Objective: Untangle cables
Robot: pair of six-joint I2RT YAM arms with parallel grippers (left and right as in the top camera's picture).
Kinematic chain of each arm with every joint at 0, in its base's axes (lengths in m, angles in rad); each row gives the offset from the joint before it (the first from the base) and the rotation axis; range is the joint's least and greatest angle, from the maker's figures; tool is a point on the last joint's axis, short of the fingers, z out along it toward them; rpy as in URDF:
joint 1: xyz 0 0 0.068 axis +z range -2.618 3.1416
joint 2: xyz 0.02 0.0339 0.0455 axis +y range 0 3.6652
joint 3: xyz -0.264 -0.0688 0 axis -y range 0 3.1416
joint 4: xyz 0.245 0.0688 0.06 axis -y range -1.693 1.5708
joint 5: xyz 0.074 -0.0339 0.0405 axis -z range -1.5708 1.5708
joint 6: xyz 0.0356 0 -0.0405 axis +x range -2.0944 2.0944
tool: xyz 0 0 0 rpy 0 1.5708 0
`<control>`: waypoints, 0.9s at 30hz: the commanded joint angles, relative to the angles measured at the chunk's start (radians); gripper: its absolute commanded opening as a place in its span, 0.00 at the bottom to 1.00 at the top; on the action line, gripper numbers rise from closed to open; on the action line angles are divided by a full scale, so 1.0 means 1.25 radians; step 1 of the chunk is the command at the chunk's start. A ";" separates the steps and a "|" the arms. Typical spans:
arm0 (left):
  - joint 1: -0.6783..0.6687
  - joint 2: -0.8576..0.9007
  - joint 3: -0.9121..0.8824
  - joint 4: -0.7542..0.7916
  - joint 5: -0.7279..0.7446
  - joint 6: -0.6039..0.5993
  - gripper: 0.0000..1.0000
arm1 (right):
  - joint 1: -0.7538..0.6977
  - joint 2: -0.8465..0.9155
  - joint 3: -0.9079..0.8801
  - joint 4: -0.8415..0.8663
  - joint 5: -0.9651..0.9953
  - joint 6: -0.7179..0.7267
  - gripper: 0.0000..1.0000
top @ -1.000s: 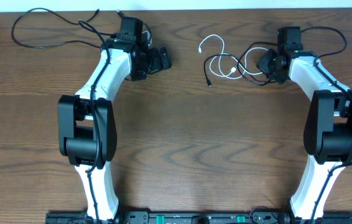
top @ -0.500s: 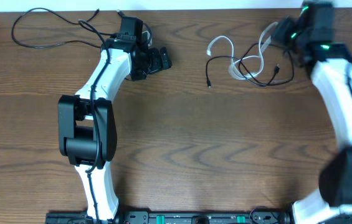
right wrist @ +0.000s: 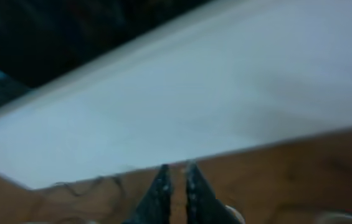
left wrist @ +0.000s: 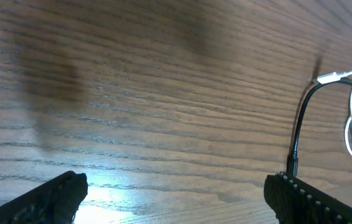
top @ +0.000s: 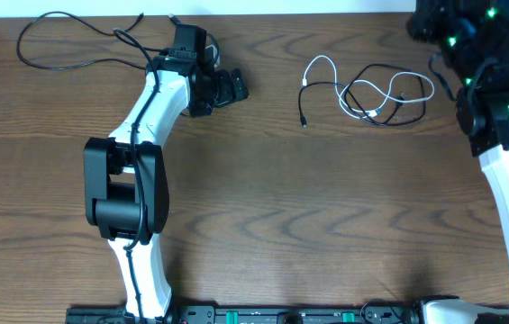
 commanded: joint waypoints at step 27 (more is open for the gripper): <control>0.003 0.005 0.002 -0.008 -0.011 0.007 0.97 | -0.251 0.538 -0.002 -0.201 -0.074 0.070 0.71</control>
